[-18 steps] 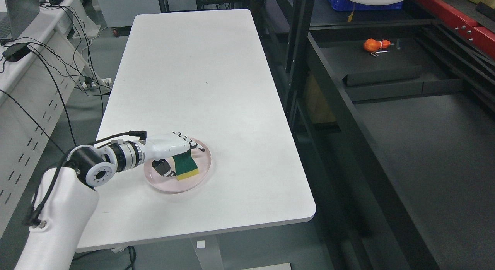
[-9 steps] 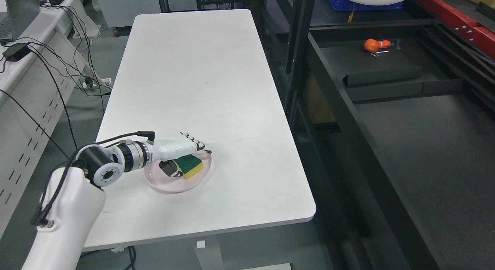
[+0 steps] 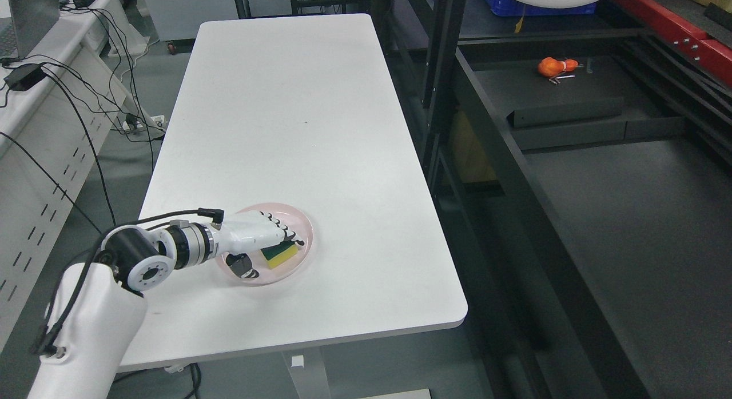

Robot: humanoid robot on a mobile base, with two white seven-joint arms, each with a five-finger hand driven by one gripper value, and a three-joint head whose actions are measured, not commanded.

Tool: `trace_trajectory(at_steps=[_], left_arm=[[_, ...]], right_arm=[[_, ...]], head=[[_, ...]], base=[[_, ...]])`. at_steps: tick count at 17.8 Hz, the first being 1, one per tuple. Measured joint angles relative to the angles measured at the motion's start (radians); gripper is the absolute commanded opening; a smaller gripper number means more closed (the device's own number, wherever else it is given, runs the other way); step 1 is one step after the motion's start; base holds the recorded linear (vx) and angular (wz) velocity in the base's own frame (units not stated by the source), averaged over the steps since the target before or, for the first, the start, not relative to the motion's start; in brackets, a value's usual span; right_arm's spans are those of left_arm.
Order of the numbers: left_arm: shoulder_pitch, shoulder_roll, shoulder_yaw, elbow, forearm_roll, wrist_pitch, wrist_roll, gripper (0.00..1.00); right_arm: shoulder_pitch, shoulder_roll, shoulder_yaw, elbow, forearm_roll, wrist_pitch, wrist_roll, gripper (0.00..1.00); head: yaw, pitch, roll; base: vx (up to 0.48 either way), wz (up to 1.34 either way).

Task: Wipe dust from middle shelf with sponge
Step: 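Close the left hand around the green-and-yellow sponge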

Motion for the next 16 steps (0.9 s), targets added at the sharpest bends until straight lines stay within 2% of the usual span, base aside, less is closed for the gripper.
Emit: trace_trajectory(at_steps=[4, 13, 16], left_arm=[[0.011, 0.005, 0.015, -0.02, -0.002, -0.004, -0.001, 0.69], [0.01, 0.007, 0.067, 0.02, -0.005, 0.006, 0.008, 0.66], [0.005, 0.004, 0.078, 0.048, -0.005, 0.008, 0.012, 0.52]], right_arm=[[0.0, 0.0, 0.0, 0.0, 0.0, 0.0, 0.0, 1.0], [0.0, 0.0, 0.0, 0.0, 0.0, 0.0, 0.003, 1.0], [0.0, 0.0, 0.0, 0.0, 0.0, 0.0, 0.004, 1.0]], head=[[0.0, 0.0, 0.0], [0.0, 0.0, 0.0], [0.0, 0.0, 0.0]], base=[[0.0, 0.0], [0.0, 0.0], [0.0, 0.0]])
